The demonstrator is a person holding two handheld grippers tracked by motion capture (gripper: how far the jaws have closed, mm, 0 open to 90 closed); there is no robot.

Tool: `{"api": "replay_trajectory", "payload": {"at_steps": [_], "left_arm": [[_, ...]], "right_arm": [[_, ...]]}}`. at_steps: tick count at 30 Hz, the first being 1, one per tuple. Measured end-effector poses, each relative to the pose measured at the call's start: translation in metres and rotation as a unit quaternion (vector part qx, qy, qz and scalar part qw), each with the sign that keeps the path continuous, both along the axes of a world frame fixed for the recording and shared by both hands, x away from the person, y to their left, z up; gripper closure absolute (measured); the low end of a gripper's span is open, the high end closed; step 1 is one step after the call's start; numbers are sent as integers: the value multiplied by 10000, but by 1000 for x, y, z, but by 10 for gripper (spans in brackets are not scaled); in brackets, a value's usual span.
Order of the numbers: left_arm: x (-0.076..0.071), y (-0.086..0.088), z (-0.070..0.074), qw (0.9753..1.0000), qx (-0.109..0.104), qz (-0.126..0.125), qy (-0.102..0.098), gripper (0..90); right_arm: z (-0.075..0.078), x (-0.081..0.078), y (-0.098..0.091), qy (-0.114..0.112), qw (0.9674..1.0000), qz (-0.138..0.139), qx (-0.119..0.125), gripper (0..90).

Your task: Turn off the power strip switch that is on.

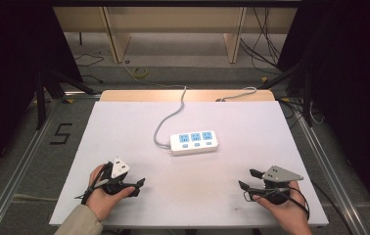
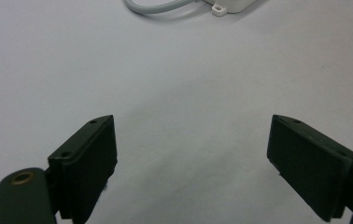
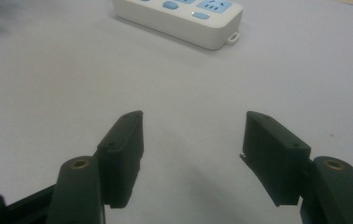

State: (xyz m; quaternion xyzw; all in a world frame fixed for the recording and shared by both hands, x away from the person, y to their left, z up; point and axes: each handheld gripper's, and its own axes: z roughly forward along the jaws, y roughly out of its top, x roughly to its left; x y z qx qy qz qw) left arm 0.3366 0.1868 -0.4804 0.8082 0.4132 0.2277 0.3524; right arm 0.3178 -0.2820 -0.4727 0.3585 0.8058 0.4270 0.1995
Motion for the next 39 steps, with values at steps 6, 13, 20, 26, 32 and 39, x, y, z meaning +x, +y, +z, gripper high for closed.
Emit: {"api": "replay_trajectory", "payload": {"at_steps": [6, 13, 20, 26, 32, 39], "left_arm": [[0, 0, 0, 10000, 3, -6, 6, 156], [0, 0, 0, 10000, -6, 9, -2, 157], [0, 0, -1, 10000, -6, 17, 16, 158], [0, 0, -1, 10000, 0, 35, 8, 158], [0, -1, -1, 10000, 15, 26, 4, 158], [1, -2, -1, 10000, 22, 32, -1, 158]], "right_arm": [[2, -1, 1, -13, 10000, 21, -52, 458], [5, 0, 2, 47, 9998, 86, -171, 630], [8, 2, 6, 74, 9993, 112, -347, 831], [14, 3, 9, 68, 9988, 1, -486, 900], [15, 8, 11, 135, 9985, -51, -528, 900], [18, 13, 14, 148, 9982, -84, -573, 900]]}}
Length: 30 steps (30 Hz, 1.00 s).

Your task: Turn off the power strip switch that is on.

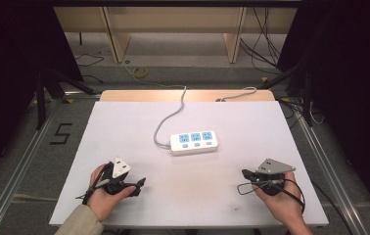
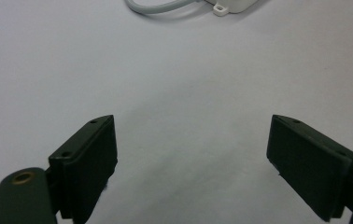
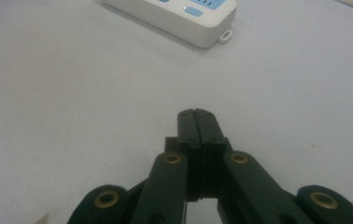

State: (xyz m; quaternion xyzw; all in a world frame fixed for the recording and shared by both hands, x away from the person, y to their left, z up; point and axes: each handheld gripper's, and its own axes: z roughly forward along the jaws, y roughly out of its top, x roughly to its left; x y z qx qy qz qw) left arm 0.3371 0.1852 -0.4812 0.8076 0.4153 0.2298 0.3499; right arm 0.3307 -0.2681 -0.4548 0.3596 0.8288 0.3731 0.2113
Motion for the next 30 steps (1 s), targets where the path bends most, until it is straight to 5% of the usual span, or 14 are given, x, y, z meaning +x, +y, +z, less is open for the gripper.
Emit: {"api": "replay_trajectory", "payload": {"at_steps": [30], "left_arm": [[1, 0, 0, 10000, 30, -20, -3, 159]], "right_arm": [[7, 22, 15, 88, 9999, 14, -141, 900]]}}
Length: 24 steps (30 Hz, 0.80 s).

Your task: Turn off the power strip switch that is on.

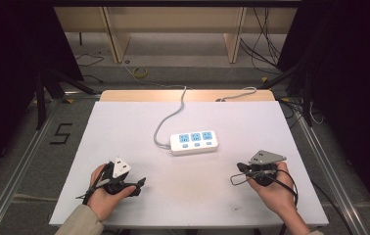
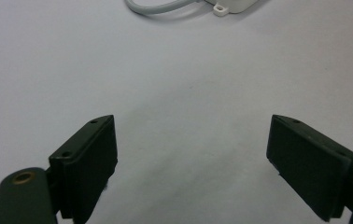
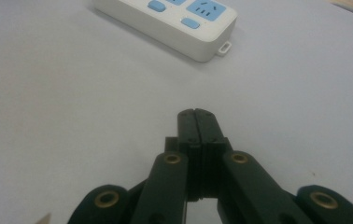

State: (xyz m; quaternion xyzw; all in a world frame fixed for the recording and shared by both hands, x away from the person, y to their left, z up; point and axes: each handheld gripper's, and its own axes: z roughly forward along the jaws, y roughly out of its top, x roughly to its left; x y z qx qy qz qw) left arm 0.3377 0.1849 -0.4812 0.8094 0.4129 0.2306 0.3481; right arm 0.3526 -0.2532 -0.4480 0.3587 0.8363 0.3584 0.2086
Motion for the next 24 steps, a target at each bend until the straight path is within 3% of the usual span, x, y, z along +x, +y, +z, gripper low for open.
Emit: {"api": "replay_trajectory", "payload": {"at_steps": [24], "left_arm": [[0, 0, 0, 10000, -21, 28, -34, 159]], "right_arm": [[5, 13, 11, 24, 10000, 27, -29, 900]]}}
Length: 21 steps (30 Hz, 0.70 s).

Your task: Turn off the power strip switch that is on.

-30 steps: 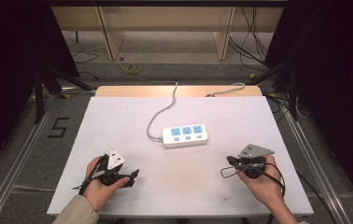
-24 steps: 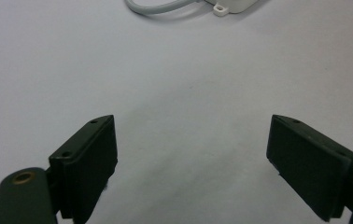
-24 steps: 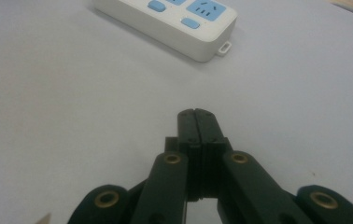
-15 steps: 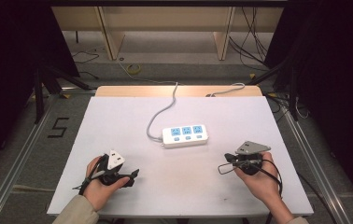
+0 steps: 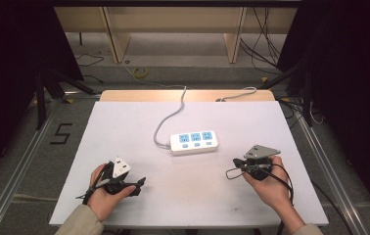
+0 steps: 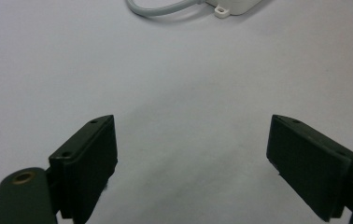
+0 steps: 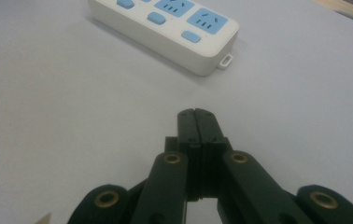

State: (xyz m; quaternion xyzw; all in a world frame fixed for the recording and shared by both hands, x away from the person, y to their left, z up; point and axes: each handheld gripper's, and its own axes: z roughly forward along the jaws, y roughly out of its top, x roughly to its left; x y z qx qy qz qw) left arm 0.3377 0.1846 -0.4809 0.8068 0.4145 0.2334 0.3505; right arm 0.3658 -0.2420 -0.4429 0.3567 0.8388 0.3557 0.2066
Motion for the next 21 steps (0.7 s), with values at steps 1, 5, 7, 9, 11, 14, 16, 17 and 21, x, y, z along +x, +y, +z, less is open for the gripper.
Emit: {"api": "replay_trajectory", "payload": {"at_steps": [1, 5, 7, 9, 11, 14, 16, 17, 21], "left_arm": [[0, 0, 0, 10000, 1, 0, 0, 159], [0, 0, 0, 10000, 1, 1, -2, 159], [0, 0, 0, 10000, 1, -1, -1, 159], [0, 0, 0, 10000, 2, 2, -2, 159], [0, 0, 0, 10000, 1, 5, -4, 159], [0, 0, 0, 10000, 1, 4, -6, 159], [0, 0, 0, 10000, -2, 6, -8, 159], [0, 0, 0, 10000, -1, 6, -9, 159], [0, -1, 0, 10000, 2, 1, -9, 159]], "right_arm": [[0, 0, 0, 0, 10000, 0, 0, 900], [1, 1, 1, 17, 10000, -5, 4, 900], [1, 3, 2, 25, 10000, 3, 0, 900], [1, 3, 3, 31, 10000, 15, -6, 900], [2, 4, 3, 35, 10000, 24, -13, 900], [3, 6, 4, 44, 10000, 10, -7, 900], [3, 7, 5, 40, 10000, 14, -5, 900], [3, 8, 5, 47, 10000, 10, -8, 900], [4, 9, 7, 67, 10000, 5, -14, 900]]}}
